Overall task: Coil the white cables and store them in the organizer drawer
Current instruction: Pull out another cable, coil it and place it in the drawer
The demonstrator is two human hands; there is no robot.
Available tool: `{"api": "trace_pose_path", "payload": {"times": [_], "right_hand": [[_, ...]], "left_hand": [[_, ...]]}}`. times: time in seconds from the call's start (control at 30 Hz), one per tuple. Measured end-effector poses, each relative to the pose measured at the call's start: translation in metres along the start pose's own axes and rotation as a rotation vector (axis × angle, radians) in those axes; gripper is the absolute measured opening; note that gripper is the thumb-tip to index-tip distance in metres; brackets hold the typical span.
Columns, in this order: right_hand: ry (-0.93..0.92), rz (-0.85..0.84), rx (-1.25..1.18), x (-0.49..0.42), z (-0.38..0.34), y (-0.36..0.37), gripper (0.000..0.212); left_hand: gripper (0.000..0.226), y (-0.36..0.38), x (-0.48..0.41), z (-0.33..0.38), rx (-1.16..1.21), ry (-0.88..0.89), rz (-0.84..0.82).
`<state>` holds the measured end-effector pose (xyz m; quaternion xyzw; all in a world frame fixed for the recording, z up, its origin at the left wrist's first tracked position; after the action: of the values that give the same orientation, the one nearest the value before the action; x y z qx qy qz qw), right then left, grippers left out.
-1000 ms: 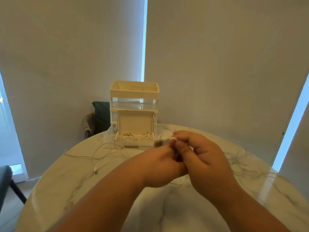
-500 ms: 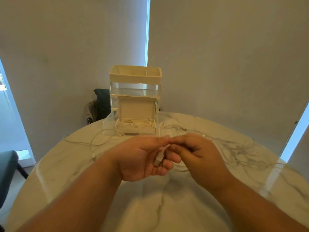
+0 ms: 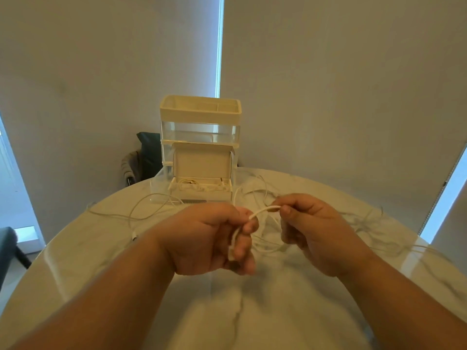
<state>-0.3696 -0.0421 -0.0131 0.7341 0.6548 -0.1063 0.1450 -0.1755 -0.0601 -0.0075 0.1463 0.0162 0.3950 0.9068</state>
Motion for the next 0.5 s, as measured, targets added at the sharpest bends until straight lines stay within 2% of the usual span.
{"api": "trace_pose_path", "payload": {"times": [0.07,0.13,0.27,0.37,0.5], "right_hand": [[-0.132,0.013,0.136,0.002,-0.007,0.002,0.026],[-0.209,-0.034,0.248,0.007,-0.012,0.006,0.029],[-0.225,0.057,0.174,0.006,-0.010,0.006,0.025],[-0.151,0.044,0.167,-0.002,0.000,-0.002,0.010],[-0.017,-0.092,0.024,-0.003,0.006,-0.006,0.023]], "left_hand": [[0.026,0.003,-0.002,-0.004,-0.059,0.041,-0.040],[0.030,0.010,-0.003,-0.007,-0.007,0.080,-0.038],[0.028,0.021,-0.005,-0.008,0.112,0.037,0.054],[0.028,0.024,-0.007,-0.009,0.084,0.013,0.134],[0.023,0.027,-0.002,-0.004,0.142,0.051,0.113]]}}
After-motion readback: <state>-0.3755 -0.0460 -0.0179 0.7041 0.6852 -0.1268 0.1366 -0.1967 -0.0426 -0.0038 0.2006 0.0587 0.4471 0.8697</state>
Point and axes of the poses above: each hand's wrist, its own x-axis away from the middle knuckle, its own y-axis out of the palm, z = x × y, the point moved 2 cm from there along -x, towards the middle knuckle, and after that the axes turned 15 degrees about z, right-handed, at the moved point
